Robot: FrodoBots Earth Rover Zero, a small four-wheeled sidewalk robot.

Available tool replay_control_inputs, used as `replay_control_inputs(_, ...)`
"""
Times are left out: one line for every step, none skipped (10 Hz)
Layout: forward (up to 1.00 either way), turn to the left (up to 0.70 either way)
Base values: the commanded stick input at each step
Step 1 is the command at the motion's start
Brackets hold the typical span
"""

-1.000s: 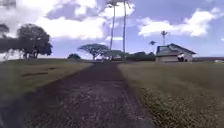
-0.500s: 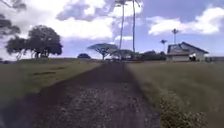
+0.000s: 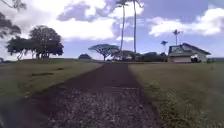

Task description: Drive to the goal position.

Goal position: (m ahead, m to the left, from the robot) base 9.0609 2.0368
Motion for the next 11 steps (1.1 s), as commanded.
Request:
replay_control_inputs(0.5,0.0)
replay_control_inputs(0.5,0.0)
replay_control_inputs(0.5,0.0)
replay_control_inputs(0.5,0.0)
replay_control_inputs(0.5,0.0)
replay_control_inputs(0.5,0.0)
replay_control_inputs(0.5,0.0)
replay_control_inputs(0.5,0.0)
replay_control_inputs(0.5,0.0)
replay_control_inputs(0.5,0.0)
replay_control_inputs(0.5,0.0)
